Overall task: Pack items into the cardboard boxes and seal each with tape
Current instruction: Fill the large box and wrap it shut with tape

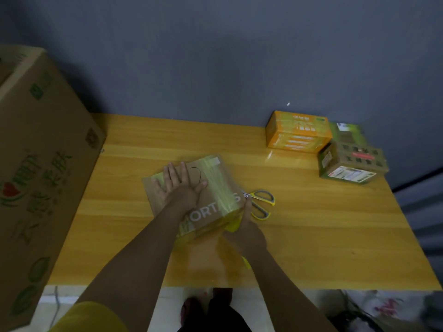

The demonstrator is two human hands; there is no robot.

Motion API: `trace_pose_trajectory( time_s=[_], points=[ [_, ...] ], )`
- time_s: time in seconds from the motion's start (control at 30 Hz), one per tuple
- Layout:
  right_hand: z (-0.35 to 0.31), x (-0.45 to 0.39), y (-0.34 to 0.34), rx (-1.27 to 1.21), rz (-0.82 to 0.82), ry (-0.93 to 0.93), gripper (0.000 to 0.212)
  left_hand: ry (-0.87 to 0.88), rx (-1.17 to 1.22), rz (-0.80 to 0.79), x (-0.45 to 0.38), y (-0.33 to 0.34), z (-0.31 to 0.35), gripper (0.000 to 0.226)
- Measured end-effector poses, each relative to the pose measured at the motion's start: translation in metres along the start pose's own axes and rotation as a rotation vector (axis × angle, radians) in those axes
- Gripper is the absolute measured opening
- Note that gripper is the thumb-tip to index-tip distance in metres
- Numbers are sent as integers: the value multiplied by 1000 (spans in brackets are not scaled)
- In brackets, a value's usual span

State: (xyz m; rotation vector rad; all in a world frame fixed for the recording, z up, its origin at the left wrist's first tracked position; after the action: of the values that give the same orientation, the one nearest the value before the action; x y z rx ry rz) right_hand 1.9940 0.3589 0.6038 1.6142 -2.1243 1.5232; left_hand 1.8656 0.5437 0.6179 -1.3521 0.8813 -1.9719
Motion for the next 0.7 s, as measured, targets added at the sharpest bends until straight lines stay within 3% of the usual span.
trace_pose_trajectory(
  time_s=[0.13, 0.2, 0.27, 0.33, 0.43, 0.53, 0.7],
  points=[
    [1, -4, 1, -15, 34, 3, 115, 300, 91, 67, 24, -5, 13, 79],
    [1, -4, -1, 43, 30, 2, 117, 429, -53, -30, 46, 20, 23, 101],
    [-1, -4, -3, 113, 6, 4, 118, 408, -348, -87, 59, 51, 24, 122],
    [-3, -2, -5, 162, -17, -2, 116, 348, -494, -33, 65, 56, 24, 114],
    [-7, 6, -13, 179, -28, -51, 116, 339, -483, -35, 68, 50, 25, 97],
    [-13, 19, -20, 121, -24, -154, 120, 346, -497, -64, 66, 44, 23, 94],
    [-24, 28, -47, -99, 38, -277, 107, 363, -486, -109, 53, 14, 24, 92]
  ],
)
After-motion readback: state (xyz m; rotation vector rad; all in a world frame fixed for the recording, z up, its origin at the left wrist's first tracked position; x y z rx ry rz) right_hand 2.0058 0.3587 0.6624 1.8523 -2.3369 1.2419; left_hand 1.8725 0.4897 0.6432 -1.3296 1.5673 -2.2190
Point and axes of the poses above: each hand's wrist, its own x-axis away from the middle knuckle, its own y-axis out of the palm, z = x × y, the point moved 10 cm from there along -x, towards the middle knuckle, and after that the axes turned 8 degrees about -z, right-handed, at the moved point
